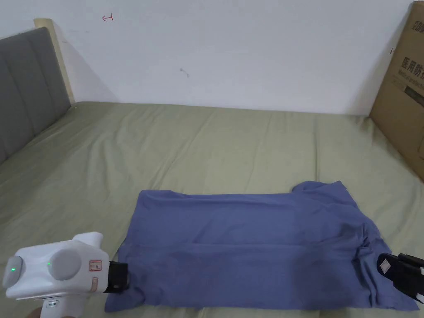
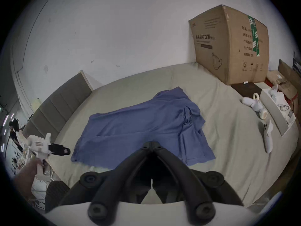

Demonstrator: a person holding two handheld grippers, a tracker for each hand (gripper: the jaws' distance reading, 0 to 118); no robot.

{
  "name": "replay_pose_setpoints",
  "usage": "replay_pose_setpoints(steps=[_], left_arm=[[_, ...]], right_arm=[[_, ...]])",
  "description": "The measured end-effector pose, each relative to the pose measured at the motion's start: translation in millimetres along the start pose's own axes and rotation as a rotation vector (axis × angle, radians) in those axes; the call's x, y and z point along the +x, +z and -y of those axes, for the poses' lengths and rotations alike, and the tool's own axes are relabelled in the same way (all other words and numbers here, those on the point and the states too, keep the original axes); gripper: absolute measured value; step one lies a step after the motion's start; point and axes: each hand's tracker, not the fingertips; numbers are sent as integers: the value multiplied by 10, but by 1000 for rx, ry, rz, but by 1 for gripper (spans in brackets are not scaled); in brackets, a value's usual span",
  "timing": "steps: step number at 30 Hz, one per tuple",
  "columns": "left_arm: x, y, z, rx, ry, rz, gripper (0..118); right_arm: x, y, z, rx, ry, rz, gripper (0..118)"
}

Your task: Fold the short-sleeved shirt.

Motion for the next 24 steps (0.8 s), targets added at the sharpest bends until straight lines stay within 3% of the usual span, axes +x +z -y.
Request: replay_pose_setpoints(steps=[1,5,10,11,13,14,16,18,19,20,21,22,24], left_arm=[[-21,-141,-12,-23,3,-29,118],[-44,-548,69,-89,-18,-110,116],[136,-445,182,-77,-101,-116,108],[154,-376,198,-40,-100,-81,101],[171,-272,230,32,-125,-52,49],[207,-165,243,36,-123,41,8],[191,-63,255,34,-85,114,2],[226,77,177,93,-146,7,2],[222,133,163,111,-179,-33,2],[156,166,126,107,-182,-16,2],[94,195,104,101,-161,13,2],[154,241,73,91,-135,37,2],[147,239,72,65,-121,45,2]], right_arm=[[13,-33,14,-10,-9,-4,0],[85,-118,25,-41,-23,-3,0],[238,-196,-19,-56,9,46,0],[239,-192,-35,-53,18,60,0],[325,-231,-73,-49,21,75,0],[395,-259,-95,-47,9,83,0],[531,-306,-134,-51,-45,84,0],[731,-410,-182,-60,-117,89,0],[874,-487,-206,-78,-142,91,8],[990,-578,-241,-116,-167,107,35],[1090,-689,-266,-165,-184,149,88],[1174,-799,-271,-220,-192,157,110],[1375,-989,-239,-246,-239,171,114]])
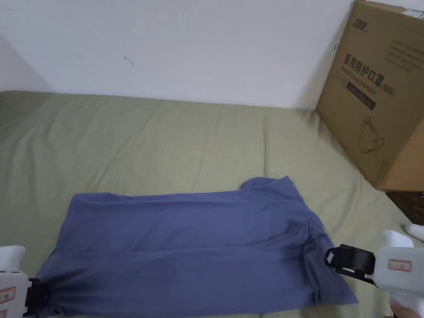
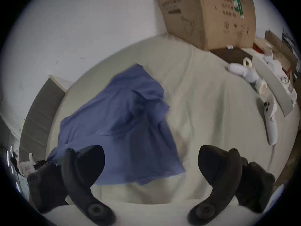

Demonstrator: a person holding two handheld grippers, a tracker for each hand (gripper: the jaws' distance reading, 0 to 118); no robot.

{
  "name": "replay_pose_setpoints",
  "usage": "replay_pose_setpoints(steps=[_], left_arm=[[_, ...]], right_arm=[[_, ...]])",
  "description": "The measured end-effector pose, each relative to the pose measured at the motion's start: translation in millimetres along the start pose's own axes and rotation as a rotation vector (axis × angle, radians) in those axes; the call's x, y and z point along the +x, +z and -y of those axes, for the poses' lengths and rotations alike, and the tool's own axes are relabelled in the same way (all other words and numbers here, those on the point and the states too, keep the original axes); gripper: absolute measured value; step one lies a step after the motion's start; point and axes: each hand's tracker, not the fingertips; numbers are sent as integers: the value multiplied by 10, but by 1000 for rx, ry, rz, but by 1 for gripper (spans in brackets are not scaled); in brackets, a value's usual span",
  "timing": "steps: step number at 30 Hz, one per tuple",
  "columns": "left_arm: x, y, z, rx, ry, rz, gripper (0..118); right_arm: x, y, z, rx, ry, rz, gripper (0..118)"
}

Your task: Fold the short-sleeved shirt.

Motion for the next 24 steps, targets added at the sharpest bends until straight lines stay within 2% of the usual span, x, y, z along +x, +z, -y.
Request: replay_pose_setpoints(steps=[3,5,6,7,8,9,10,11,12,13,15,19,22,24], left_arm=[[44,-65,-10,-18,-30,-15,2],[45,-85,17,-33,-31,-18,2],[45,-132,3,-41,-25,-16,2],[40,-142,10,-48,-20,-14,2],[32,-150,20,-55,-13,-10,2],[29,-156,26,-62,-9,-6,2],[-6,-206,7,-68,-7,-4,2],[-13,-210,3,-69,-3,-1,2],[-18,-207,-2,-70,1,4,2],[-25,-197,-12,-70,6,7,2],[-61,-181,-51,-63,13,12,2],[-113,-41,-143,-37,18,23,2],[-116,114,-164,-22,-6,29,2],[-121,210,-136,-28,-45,23,2]], right_arm=[[172,-362,-56,-102,-49,74,114],[222,-521,-51,-176,-46,115,108],[214,-576,-43,-219,-20,110,99],[150,-586,4,-245,30,110,95],[55,-582,20,-248,137,174,91],[-27,-568,29,-251,231,202,78],[-86,-544,41,-250,286,205,60],[-169,-492,76,-239,313,209,34],[-190,-446,68,-224,301,197,1],[-194,-423,59,-220,296,199,1],[-209,-308,42,-232,248,115,1],[-231,-20,81,-191,347,176,1],[-116,263,121,-195,253,119,1],[-65,423,211,-203,241,112,1]])
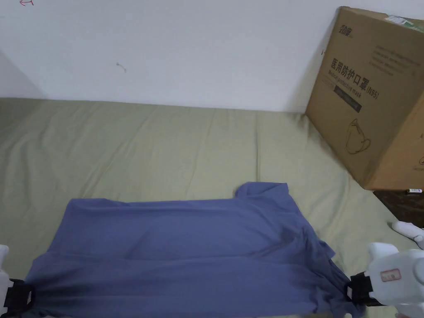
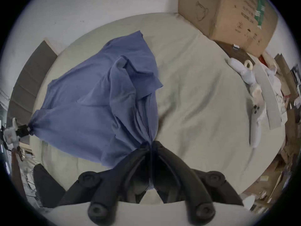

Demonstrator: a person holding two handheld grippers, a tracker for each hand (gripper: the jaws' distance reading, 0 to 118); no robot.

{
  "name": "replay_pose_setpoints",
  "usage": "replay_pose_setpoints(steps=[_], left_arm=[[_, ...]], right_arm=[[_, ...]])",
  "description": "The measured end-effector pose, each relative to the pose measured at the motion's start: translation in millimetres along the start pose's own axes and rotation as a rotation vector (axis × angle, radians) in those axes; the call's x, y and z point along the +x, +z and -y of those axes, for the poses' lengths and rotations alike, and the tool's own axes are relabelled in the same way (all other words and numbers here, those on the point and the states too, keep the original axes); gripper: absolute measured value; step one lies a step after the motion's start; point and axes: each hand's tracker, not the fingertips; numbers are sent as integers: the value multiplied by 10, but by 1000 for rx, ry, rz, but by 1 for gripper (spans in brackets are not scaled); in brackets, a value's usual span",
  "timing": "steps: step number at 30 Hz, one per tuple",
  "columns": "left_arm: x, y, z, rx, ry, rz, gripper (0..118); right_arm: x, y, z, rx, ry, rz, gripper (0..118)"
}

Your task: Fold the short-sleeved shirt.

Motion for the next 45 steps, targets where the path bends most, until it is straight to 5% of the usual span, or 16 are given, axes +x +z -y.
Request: replay_pose_setpoints(steps=[5,12,14,15,17,18,23,29,31,32,33,34,35,40,45], left_arm=[[-74,290,287,-43,-36,17,2],[-154,249,793,-167,-93,20,3],[-160,232,821,-158,-73,28,13],[-161,238,817,-131,-57,20,36],[-115,311,775,-80,-70,-21,94],[-103,345,757,-63,-76,-27,117],[54,650,557,106,-34,58,117],[480,1047,236,342,-43,147,116],[560,1101,137,386,-46,181,102],[625,1136,71,415,-49,181,81],[679,1145,4,436,-65,183,34],[695,1108,-39,439,-80,175,1],[737,1072,-91,447,-96,165,0],[662,846,-538,447,-79,157,0],[74,54,-1262,194,-20,146,0]], right_arm=[[18,331,477,-33,23,-8,1],[70,216,1051,-121,-52,-43,2],[74,198,1090,-99,-122,-48,8],[80,199,1094,-91,-145,-40,29],[21,264,1092,-64,-129,26,97],[-15,303,1085,-51,-108,54,118],[-346,715,895,128,-30,48,117],[-945,1120,588,353,39,-88,117],[-1084,1211,478,437,27,-173,112],[-1182,1250,431,491,17,-209,99],[-1272,1271,381,530,22,-226,59],[-1351,1265,330,557,28,-236,17],[-1405,1264,256,577,30,-222,1],[-1578,1146,-42,617,50,-246,0],[-1559,900,-354,574,99,-220,0]])
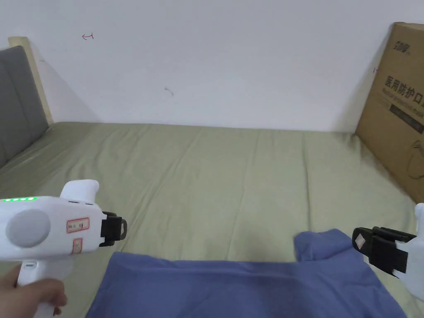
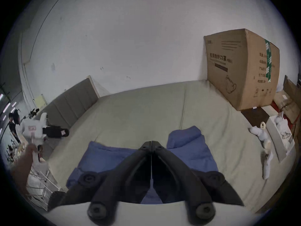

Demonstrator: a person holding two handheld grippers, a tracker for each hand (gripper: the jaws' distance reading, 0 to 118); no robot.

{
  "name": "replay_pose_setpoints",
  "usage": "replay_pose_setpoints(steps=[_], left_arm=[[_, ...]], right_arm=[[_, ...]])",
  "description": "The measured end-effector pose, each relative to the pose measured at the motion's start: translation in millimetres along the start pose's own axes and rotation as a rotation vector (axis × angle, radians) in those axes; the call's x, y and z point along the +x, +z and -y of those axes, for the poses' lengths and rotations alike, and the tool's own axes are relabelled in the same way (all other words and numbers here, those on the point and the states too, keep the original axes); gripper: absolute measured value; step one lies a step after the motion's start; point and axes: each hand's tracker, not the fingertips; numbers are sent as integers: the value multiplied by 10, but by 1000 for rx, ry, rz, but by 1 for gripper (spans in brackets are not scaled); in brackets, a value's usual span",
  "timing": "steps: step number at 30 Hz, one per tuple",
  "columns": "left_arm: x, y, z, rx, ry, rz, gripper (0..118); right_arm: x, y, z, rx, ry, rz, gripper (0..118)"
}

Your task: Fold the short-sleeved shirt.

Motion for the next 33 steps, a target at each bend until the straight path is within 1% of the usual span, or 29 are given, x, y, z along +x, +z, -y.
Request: replay_pose_setpoints(steps=[2,3,4,5,6,8,9,10,13,15,16,17,18,19,20,21,24,25,26,28,29,30,31,32,33], left_arm=[[-240,-337,-77,-46,8,-37,2],[-337,-487,-95,-63,0,-55,19],[-447,-665,-110,-77,-23,-86,48],[-550,-845,-99,-94,-37,-117,84],[-626,-1004,-75,-117,-29,-127,84],[-728,-1268,21,-177,-24,-112,109],[-675,-1311,91,-178,-31,-107,116],[-680,-1416,141,-199,-33,-102,115],[-743,-1744,296,-308,-75,-154,114],[-755,-1810,411,-356,-124,-172,104],[-712,-1714,399,-299,-166,-176,100],[-637,-1619,355,-268,-147,-153,82],[-588,-1520,342,-229,-144,-137,37],[-552,-1424,330,-199,-152,-114,1],[-498,-1344,332,-199,-151,-39,0],[-364,-1170,292,-183,-147,-24,0],[-264,-890,238,-138,-167,-32,0],[-244,-817,162,-133,-161,-17,0],[-234,-732,137,-124,-157,-10,0],[-210,-594,113,-106,-158,-12,0],[-218,-545,70,-98,-157,-10,0],[-223,-500,54,-93,-153,-6,0],[-228,-467,55,-90,-146,-3,0],[-234,-434,69,-82,-139,-3,0],[-247,-428,57,-75,-131,-4,0]], right_arm=[[57,-143,-21,-40,21,16,1],[93,-211,-21,-56,26,27,1],[141,-297,-16,-74,27,42,1],[190,-374,-6,-87,24,49,1],[222,-431,-3,-98,16,54,0],[311,-529,21,-118,-25,55,1],[357,-572,35,-127,-50,54,1],[387,-601,49,-134,-73,51,1],[488,-681,101,-154,-114,56,1],[556,-713,138,-172,-131,61,0],[584,-721,148,-177,-132,65,1],[616,-729,154,-182,-132,70,1],[645,-734,158,-183,-130,77,1],[681,-747,151,-185,-129,80,1],[729,-771,136,-187,-129,85,1],[782,-807,112,-186,-130,88,1],[967,-1002,12,-177,-130,100,1],[1022,-1092,-27,-180,-121,112,5],[1152,-1243,-62,-191,-109,127,18],[1332,-1548,-134,-264,-110,140,98],[1427,-1741,-145,-317,-122,170,118],[1499,-1927,-133,-380,-134,206,118],[1600,-2003,-113,-383,-164,232,118],[1721,-2145,-90,-408,-190,225,118],[1828,-2261,-63,-445,-245,253,118]])
